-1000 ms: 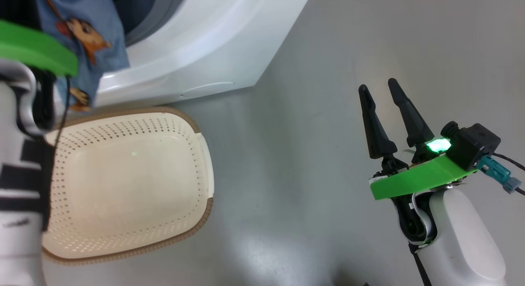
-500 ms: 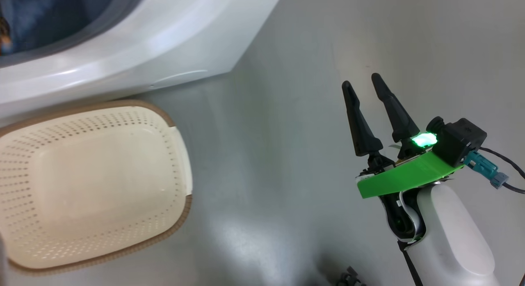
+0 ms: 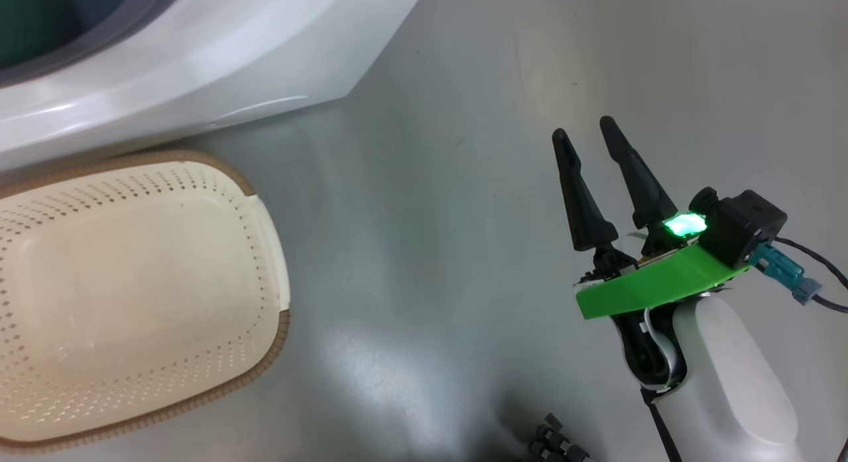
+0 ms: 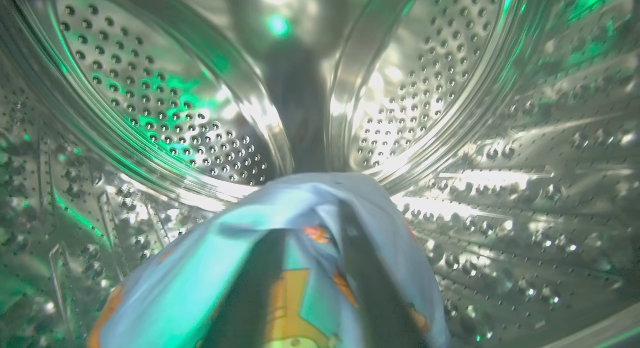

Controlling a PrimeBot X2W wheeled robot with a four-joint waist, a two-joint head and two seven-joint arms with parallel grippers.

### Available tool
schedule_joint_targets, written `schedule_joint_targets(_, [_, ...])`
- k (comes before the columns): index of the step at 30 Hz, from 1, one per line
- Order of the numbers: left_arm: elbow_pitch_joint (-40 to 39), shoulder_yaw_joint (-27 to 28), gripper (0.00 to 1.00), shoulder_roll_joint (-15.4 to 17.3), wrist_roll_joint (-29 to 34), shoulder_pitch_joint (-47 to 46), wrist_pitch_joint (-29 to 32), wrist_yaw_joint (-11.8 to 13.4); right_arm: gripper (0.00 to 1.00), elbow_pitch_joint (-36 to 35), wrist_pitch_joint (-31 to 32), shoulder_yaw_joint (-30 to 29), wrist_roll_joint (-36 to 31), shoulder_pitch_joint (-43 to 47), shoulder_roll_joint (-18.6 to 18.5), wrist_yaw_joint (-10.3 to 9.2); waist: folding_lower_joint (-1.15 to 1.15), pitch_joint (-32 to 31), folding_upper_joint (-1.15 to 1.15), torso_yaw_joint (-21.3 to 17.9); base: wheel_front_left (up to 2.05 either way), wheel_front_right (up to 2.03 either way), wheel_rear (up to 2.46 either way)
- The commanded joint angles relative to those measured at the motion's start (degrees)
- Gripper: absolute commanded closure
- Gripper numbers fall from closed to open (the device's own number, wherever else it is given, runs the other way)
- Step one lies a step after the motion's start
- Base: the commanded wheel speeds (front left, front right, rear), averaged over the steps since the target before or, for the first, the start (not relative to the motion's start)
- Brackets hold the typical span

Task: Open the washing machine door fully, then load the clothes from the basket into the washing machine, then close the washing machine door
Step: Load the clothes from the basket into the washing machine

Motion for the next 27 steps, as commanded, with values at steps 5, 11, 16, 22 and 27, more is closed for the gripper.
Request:
schedule_joint_targets(5, [3.67,-0.52,0.00,1.14,-0.29,-1.30,-0.03,-0.56,0.00,-1.05,-0.27,0.93,0.05,-0.10,0.28,0.09,0.00,-0.10,0.00,0.96,0.00,0.00,0.00])
schedule_joint_targets(11, [6.91,-0.62,0.00,0.66,-1.12,-1.02,-0.22,-1.40,0.00,-0.84,-0.27,0.62,-0.11,-0.23,0.30,0.09,0.00,-0.64,0.00,1.91,0.00,0.00,0.00])
schedule_joint_targets(16, [7.52,-1.37,0.00,0.14,-1.27,0.77,-0.32,-2.28,0.00,-0.38,-0.27,0.19,-0.37,-0.29,0.28,0.09,0.00,-2.28,0.00,2.86,0.00,0.00,0.00])
schedule_joint_targets(22, [6.85,-1.43,0.00,-0.86,-2.29,4.17,-0.35,-3.04,0.00,-0.30,-0.27,-0.33,-0.49,0.02,-0.02,0.09,0.00,-4.36,0.00,4.25,0.00,0.00,0.00])
schedule_joint_targets(27, [3.48,-0.93,0.00,-1.15,-2.95,8.56,-0.36,-3.41,0.00,-0.18,-0.27,-0.62,-0.44,0.32,-0.25,0.09,0.00,-6.10,0.00,5.41,0.00,0.00,0.00])
